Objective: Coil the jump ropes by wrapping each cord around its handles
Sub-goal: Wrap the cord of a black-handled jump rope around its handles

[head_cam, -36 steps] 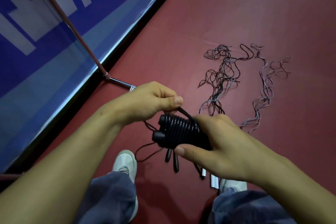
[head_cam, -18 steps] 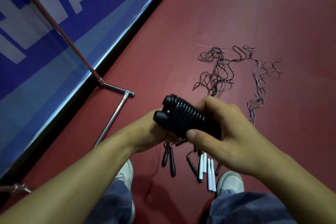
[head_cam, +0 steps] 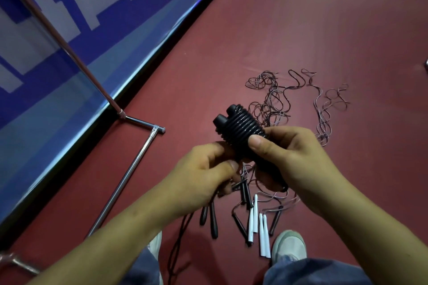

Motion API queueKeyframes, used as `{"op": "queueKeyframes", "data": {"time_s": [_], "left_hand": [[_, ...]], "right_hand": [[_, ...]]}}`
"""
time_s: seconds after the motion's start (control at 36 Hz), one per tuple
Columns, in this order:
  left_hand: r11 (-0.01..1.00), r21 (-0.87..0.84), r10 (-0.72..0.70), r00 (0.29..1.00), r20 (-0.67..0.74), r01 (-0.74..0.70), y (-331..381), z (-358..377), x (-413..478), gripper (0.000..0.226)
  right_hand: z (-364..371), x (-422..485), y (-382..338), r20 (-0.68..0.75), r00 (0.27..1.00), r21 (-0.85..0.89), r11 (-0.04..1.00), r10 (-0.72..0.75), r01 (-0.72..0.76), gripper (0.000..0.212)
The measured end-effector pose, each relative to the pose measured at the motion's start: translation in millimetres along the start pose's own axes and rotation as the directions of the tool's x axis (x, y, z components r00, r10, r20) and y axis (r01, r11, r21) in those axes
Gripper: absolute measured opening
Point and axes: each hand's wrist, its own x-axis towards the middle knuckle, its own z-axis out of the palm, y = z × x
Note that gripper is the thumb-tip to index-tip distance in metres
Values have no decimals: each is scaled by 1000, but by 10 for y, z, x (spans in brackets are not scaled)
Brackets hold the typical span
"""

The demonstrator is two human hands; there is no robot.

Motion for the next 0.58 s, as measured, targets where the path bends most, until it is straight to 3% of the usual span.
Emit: {"op": "queueKeyframes", "data": {"time_s": [0.14, 0.36, 0.58], "left_hand": [[990, 126, 82, 978, -193, -58, 57, 135, -55, 13], [978, 192, 141, 938, -316, -82, 65, 203, -99, 17], [988, 47, 152, 921, -359, -145, 112, 240, -101, 30]], "right_hand": [[44, -1, -6, 17, 998, 30, 998, -63, 62, 17], [156, -33, -48, 38, 997, 80, 995, -70, 67, 41], [248, -65, -97, 33, 999, 93, 995, -37, 34, 43]]}}
